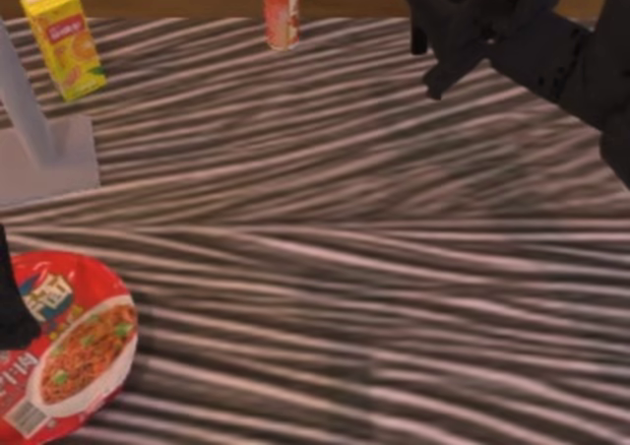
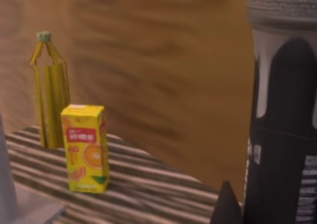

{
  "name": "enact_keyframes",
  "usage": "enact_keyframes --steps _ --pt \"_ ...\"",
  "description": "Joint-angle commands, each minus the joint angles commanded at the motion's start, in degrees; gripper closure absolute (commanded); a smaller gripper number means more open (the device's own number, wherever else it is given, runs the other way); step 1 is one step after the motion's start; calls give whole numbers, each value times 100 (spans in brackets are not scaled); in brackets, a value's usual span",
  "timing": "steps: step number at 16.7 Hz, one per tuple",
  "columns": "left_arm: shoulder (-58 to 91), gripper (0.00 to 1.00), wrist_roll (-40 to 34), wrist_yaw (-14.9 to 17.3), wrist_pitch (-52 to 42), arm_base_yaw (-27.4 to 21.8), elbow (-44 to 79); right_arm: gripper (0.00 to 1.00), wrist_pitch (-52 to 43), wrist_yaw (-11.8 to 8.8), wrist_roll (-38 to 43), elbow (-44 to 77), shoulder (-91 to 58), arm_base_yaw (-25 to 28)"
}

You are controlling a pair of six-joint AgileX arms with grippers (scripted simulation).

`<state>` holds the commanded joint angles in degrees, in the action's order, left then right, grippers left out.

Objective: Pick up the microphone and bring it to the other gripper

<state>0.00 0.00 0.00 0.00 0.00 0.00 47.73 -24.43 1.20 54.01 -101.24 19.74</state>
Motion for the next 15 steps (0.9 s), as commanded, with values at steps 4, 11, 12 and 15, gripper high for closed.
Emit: enact_keyframes --steps 4,11,12,15 --pt "0 0 0 0 0 0 0 100 -169 683 33 -305 592 693" --pt "0 0 0 0 0 0 0 100 -386 1556 91 -700 1386 1620" --pt "0 0 0 0 0 0 0 100 -386 1556 91 -700 1386 1620" --pt "0 0 0 0 0 0 0 100 -380 1544 97 -686 1376 1608"
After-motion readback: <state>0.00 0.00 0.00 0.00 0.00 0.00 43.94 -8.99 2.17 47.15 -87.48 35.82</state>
